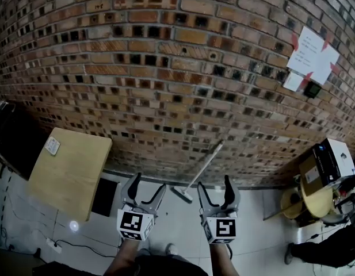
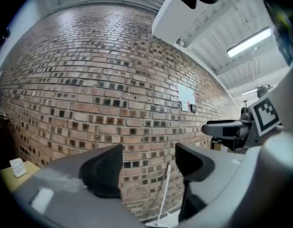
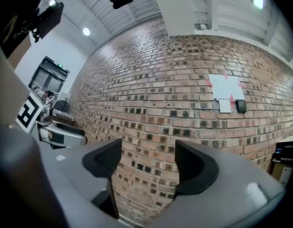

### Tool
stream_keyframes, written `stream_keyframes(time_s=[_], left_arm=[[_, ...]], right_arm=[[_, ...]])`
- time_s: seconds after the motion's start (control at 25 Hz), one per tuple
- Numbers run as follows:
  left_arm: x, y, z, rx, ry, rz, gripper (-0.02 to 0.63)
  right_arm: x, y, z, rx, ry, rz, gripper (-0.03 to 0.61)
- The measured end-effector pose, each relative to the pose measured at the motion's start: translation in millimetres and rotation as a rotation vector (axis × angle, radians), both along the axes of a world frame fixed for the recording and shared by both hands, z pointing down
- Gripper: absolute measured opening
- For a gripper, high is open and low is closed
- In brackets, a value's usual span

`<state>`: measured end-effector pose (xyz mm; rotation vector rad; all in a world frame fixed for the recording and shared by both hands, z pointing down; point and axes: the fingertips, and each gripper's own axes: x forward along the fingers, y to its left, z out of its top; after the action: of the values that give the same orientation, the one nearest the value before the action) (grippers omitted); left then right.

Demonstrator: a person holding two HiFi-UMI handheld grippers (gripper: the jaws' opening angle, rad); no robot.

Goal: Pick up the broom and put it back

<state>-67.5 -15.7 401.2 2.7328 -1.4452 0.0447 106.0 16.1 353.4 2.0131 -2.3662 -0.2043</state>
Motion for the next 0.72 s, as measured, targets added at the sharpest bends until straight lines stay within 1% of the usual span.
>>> stream_keyframes(time_s=[0.08, 0.16, 0.36, 0.6, 0.72], left_arm=[[-2.8, -2.5, -7.9, 0.019, -0.003, 0.014, 0.347], [-9.2, -4.1, -12.1, 0.029, -0.01, 0.021, 0.347], [-26.4, -6.4, -18.1, 0.042, -0.011, 0.032, 0.347], [-40.0, -4.5, -13.9, 0.033, -0.025, 0.048, 0.347], [-43.4, -4.1, -14.6, 0.033, -0.021, 0.057, 0.347]], right_arm=[[6.1, 1.7, 0.8, -0.008, -0.026, 0.054, 0.347], [5.6, 3.2, 7.0, -0.028, -0.065, 0.08, 0.347], [-18.4, 4.5, 17.0, -0.059, -0.116, 0.077, 0.345], [-42.1, 4.3, 19.6, -0.073, -0.121, 0.063, 0.345], [-48.0, 4.9, 16.2, -0.062, -0.065, 0.08, 0.345]])
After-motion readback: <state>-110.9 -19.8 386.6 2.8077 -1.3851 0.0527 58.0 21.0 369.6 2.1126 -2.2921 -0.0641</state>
